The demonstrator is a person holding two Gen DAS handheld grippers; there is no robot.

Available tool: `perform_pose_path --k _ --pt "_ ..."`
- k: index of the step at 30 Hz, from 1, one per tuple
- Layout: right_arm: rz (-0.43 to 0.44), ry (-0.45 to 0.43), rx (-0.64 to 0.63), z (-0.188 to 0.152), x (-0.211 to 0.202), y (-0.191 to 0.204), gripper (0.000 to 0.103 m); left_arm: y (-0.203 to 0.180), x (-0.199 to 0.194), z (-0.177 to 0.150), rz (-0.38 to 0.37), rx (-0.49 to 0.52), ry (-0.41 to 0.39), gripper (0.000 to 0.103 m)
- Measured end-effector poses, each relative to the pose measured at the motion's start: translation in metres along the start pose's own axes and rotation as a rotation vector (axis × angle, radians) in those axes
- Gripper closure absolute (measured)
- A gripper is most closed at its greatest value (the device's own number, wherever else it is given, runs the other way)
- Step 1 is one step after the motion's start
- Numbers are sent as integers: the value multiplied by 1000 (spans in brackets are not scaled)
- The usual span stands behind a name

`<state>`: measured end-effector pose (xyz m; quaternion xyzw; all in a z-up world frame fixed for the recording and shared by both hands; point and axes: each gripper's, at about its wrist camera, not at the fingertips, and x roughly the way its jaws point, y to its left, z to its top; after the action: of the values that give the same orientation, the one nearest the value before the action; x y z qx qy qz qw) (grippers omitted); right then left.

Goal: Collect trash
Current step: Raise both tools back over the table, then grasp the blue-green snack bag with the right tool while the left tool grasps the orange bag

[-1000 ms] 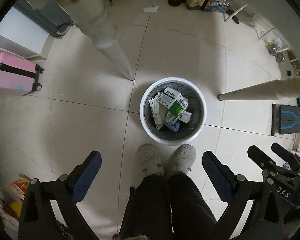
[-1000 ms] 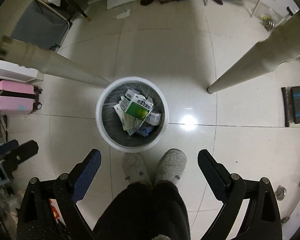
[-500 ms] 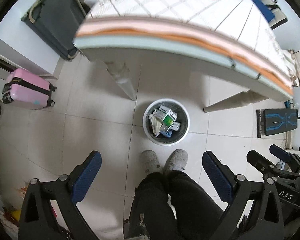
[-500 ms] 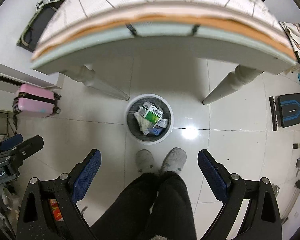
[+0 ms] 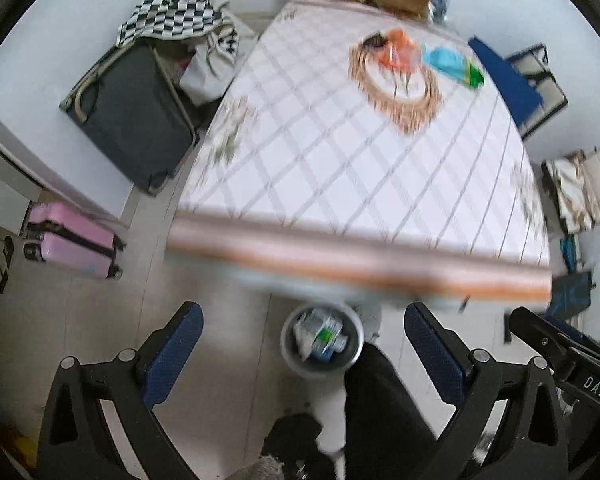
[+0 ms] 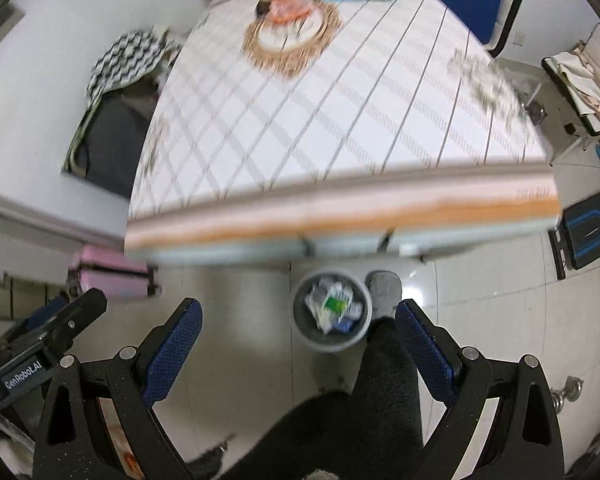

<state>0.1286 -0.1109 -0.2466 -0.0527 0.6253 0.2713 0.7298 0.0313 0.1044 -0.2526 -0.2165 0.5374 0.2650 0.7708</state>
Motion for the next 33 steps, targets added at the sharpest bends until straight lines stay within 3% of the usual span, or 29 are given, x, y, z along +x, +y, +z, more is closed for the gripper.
perform_pose_path --k 4,8,12,18,24,26,28,29,30,31,32,33 --pt "-11 -26 31 75 -2 -16 5 -30 11 73 -4 -43 -22 0" --pt "-33 -36 54 177 9 -39 5 -67 35 146 6 -85 -27 0" --pt "-67 -55 88 302 36 -78 5 -102 80 229 6 -144 9 0" --pt "-135 -49 108 471 91 -125 5 -138 154 324 6 -221 77 0" --pt "-167 43 108 591 173 -156 5 -162 220 388 -8 -262 151 1" --pt "-173 70 127 609 196 -164 5 -167 248 404 -21 -272 181 1" --pt "-155 97 160 616 217 -171 5 -170 267 415 -26 -275 203 11" --pt "-142 115 185 622 230 -176 5 -170 275 418 -12 -270 212 35" --pt "-125 133 211 626 243 -180 5 -171 280 421 -7 -267 218 49" --pt "-111 150 231 628 253 -183 5 -170 286 421 -16 -262 218 56" --pt "-100 165 246 629 263 -186 7 -169 289 421 -17 -253 216 72" --pt "-94 171 257 629 268 -187 5 -169 290 420 -8 -234 211 77"
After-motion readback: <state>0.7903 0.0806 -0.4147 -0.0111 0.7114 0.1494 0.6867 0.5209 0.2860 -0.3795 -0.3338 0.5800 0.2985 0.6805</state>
